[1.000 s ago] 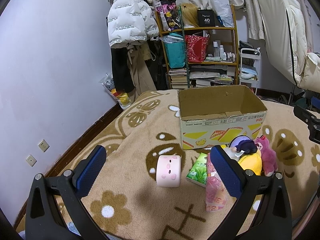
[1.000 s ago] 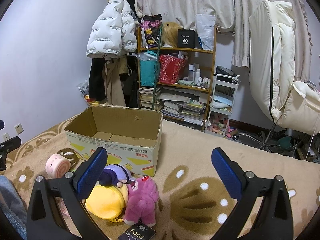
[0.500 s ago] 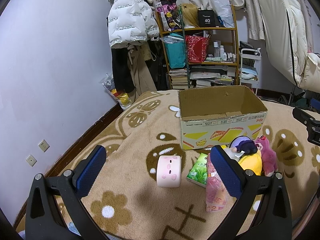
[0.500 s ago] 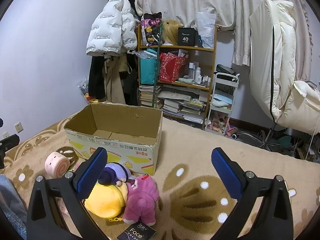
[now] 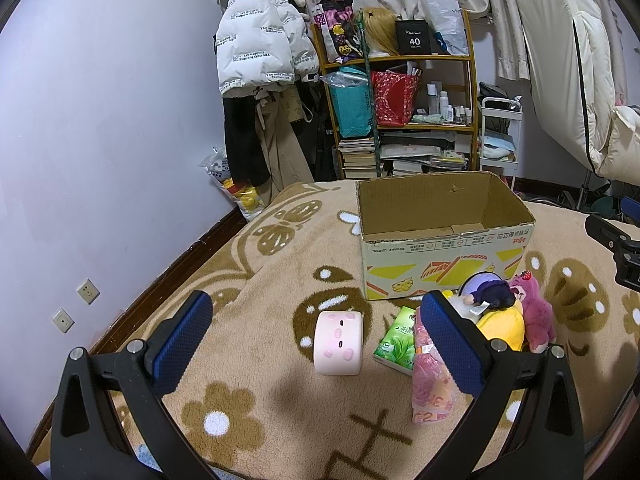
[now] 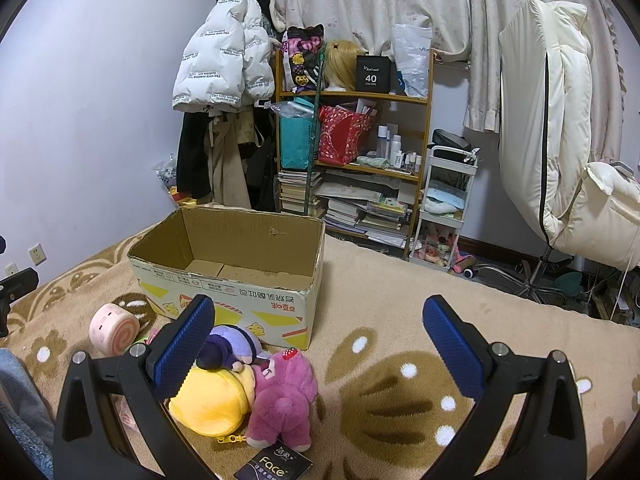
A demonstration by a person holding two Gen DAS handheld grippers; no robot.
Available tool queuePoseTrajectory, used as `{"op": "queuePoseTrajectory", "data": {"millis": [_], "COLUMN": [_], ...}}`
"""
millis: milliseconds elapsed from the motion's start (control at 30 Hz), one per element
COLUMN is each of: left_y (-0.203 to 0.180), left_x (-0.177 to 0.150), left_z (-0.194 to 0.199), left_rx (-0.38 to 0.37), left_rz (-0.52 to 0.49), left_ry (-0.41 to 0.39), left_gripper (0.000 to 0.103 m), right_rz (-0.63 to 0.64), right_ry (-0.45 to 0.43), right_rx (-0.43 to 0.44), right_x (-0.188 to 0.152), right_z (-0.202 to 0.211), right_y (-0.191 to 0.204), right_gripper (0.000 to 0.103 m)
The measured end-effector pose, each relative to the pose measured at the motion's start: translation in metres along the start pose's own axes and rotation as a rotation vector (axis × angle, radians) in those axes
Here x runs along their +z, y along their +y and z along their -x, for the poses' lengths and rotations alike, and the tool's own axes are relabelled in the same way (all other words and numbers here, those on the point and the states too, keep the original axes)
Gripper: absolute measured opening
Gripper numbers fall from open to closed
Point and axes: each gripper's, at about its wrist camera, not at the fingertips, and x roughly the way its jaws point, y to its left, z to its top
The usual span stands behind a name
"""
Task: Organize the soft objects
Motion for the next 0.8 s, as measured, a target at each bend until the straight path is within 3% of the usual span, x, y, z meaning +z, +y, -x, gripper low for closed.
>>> {"op": "queuePoseTrajectory", "data": {"millis": [800], "left_y": [0.0026], "left_x": [-0.0014], "left_z": [-0.0012], "left_rx": [0.002], "left_rz": [-0.002], "left_ry": [0.001], "left_gripper": [0.103], "right_rz": [0.001], "right_ry": [0.003], "right_rx": [-0.001], "right_x": [0.0006], "right_z": [0.0002], "right_y": [0.0002], "right_gripper": [0.103]}}
